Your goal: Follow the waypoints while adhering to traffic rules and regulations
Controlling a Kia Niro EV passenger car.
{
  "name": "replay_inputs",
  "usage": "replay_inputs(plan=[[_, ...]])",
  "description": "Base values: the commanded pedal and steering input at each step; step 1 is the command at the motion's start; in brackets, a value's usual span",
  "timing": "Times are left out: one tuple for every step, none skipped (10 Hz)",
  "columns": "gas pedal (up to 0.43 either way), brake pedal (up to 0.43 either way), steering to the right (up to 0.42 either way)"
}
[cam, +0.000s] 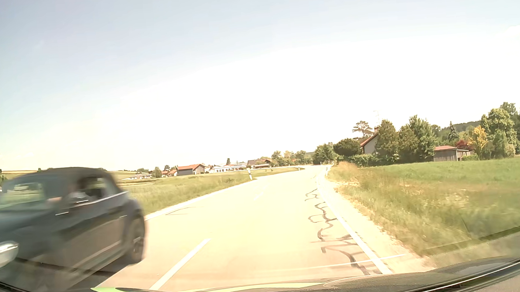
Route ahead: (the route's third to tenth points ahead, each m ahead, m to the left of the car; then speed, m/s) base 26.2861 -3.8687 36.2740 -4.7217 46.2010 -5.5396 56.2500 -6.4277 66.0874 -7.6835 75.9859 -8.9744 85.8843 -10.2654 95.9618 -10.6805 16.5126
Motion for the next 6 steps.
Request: replay_inputs(plan=[[0.177,0.000,0.013],[0.177,0.000,0.012],[0.177,0.000,0.013],[0.177,0.000,0.015],[0.157,0.000,0.016],[0.157,0.000,0.016]])
